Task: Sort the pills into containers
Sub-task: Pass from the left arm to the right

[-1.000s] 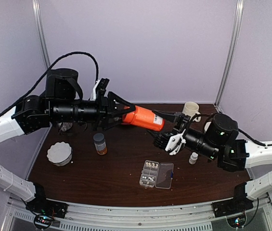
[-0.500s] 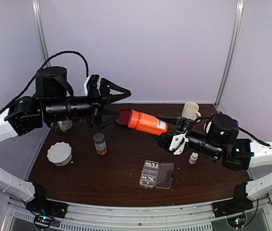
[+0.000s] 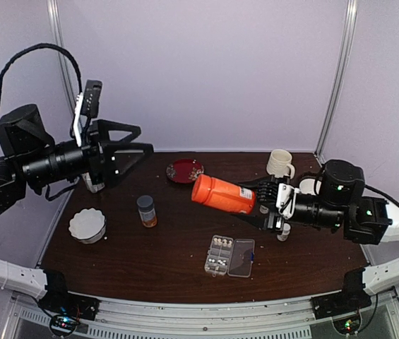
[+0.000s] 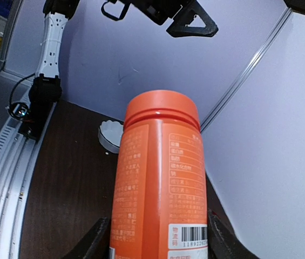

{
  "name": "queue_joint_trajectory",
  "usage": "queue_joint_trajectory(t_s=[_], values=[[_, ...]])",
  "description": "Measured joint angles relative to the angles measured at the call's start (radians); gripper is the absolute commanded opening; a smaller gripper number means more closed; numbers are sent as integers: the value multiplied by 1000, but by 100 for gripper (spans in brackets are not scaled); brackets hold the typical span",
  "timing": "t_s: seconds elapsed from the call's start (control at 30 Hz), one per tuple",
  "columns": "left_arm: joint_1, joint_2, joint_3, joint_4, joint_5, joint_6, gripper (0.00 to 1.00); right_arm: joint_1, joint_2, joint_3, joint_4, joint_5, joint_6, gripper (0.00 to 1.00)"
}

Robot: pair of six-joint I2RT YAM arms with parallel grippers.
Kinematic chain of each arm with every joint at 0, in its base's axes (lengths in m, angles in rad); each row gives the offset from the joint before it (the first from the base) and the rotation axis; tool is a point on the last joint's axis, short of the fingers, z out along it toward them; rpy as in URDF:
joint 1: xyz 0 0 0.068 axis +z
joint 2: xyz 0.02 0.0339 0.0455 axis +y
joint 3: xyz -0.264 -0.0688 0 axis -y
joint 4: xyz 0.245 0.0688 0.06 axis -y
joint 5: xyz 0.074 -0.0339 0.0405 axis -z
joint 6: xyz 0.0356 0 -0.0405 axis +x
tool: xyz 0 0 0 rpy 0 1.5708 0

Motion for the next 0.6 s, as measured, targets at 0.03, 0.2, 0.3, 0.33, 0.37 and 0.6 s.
queue_joint_trajectory(t_s=[0.03, 0.2, 0.3, 0.33, 0.37, 0.6], values=[[0, -5, -25, 8, 53, 128, 98, -3, 0, 14, -21, -19, 35, 0], [-1, 27, -79, -27, 289, 698, 98, -18, 17, 107, -109, -125, 213, 0], [-1, 55, -96, -44, 357, 944, 97, -22, 42, 157, -162, -187, 292, 0], [-1, 62, -103, -53, 376, 1025, 98, -22, 50, 171, -180, -207, 317, 0], [-1, 68, -106, -60, 387, 1076, 98, -23, 58, 181, -196, -224, 334, 0], [-1, 113, -106, -69, 434, 1298, 98, -23, 84, 195, -257, -301, 404, 0]])
